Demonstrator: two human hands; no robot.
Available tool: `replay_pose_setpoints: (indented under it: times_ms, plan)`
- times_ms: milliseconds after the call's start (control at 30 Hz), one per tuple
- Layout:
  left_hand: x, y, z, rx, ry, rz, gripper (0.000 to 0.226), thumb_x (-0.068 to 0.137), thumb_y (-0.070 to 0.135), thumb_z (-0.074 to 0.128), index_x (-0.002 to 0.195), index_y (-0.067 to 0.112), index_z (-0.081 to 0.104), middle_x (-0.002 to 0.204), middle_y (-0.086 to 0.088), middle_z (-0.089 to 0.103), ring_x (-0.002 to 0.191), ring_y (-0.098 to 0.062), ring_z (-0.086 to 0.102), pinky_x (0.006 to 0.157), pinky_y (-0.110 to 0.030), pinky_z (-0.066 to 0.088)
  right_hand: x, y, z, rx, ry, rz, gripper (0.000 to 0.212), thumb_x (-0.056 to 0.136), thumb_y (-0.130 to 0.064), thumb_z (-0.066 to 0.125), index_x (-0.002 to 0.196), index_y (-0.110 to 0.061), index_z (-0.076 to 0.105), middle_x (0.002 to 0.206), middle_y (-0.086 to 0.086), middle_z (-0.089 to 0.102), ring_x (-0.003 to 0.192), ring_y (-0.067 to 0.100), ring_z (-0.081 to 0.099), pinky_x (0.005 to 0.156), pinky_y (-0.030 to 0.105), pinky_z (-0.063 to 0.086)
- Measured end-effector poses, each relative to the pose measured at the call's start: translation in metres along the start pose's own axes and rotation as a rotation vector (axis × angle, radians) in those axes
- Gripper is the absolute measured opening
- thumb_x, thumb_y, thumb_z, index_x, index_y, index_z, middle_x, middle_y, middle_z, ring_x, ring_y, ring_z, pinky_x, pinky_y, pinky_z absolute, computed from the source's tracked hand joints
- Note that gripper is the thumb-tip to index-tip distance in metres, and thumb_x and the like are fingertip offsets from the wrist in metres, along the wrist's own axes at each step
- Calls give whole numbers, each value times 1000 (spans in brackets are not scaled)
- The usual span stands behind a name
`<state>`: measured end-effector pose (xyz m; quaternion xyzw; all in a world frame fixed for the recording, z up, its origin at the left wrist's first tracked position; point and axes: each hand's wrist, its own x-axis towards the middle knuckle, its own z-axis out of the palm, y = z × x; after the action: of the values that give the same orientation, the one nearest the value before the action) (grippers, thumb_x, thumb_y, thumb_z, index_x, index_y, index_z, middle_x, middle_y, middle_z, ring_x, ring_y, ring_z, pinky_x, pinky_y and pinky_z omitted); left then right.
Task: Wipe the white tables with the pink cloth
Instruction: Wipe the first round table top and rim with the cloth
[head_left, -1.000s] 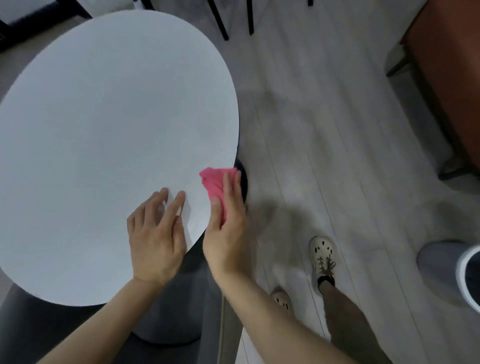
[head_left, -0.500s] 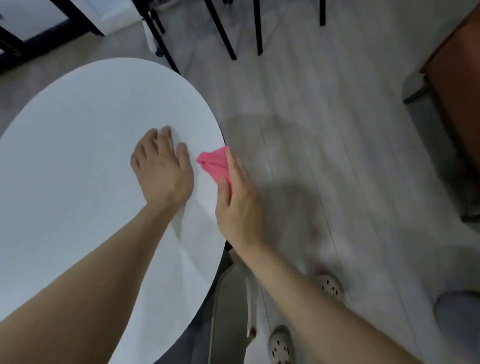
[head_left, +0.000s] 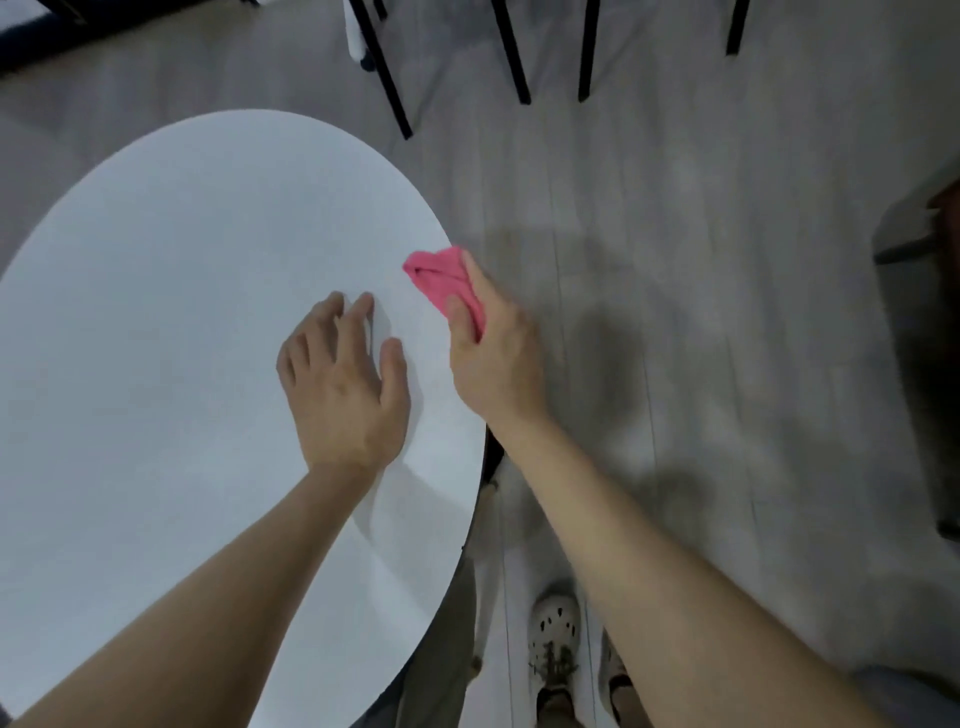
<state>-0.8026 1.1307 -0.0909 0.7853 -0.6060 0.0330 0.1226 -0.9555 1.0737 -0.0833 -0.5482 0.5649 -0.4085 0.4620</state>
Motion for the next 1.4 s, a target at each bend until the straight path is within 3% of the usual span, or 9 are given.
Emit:
replay_pose_setpoints:
  times_ms: [133,300,433,700,833,1067,1200,1333,1400]
  plan:
    - [0,0,0,32,-31,6,54,109,43,41,155,18,52,160,-11,49,150,-32,43,124,-51,31,-102,5,-15,116,-62,63,53,116,-37,43,165,-18,41,151,-4,63,141,15,60,119,41,48]
    - [-2,5,-3,-4,-2,20,50,109,36,46,152,13,57,156,-12,52,145,-35,47,121,-54,34,39,-22,5,-44,-86,26,38,108,-6,50,142,-18,65,125,-15,75,108,3,69,101,33,55]
    - [-3,7,-6,-40,42,55,45,108,26,51,147,7,63,150,-14,58,141,-37,52,117,-57,38,146,-26,29,-218,-340,-14,48,110,-20,56,157,-22,55,144,6,69,129,24,64,103,25,46]
    - [-12,2,-11,-104,99,104,34,95,-4,57,123,1,76,114,-16,68,106,-41,64,101,-51,45,32,-27,-32,61,-338,-86,51,109,10,50,148,-21,55,132,-21,72,127,-1,67,113,19,47]
    - [-12,3,-9,-69,55,137,33,93,-7,62,121,0,77,109,-17,69,102,-42,65,103,-50,46,125,-35,6,-73,-467,-43,39,109,-1,52,146,-9,64,132,-4,76,121,4,70,106,10,42]
    - [14,-2,-19,-35,59,63,12,104,10,68,113,5,76,100,-8,68,94,-38,66,99,-49,48,209,-46,73,-252,-578,-142,48,110,-14,55,158,-19,55,145,5,69,130,22,65,108,22,44]
    - [90,-28,-16,14,122,-182,28,113,26,55,133,10,67,121,-12,69,113,-40,62,105,-53,44,133,-27,13,8,-583,-175,45,114,4,39,159,0,45,142,3,68,130,9,67,118,34,49]
    - [180,-65,2,1,34,-495,56,115,49,31,163,24,46,164,-10,48,155,-33,38,129,-49,25,114,-20,-2,-142,-620,-102,58,115,-31,32,171,-20,26,168,-2,44,153,15,46,122,38,43]
    - [213,-78,13,-4,-39,-631,63,112,56,22,168,30,36,175,-6,33,164,-29,22,133,-51,15,166,-31,38,-92,-683,-109,53,114,-24,33,166,-17,37,162,0,52,147,14,53,120,34,44]
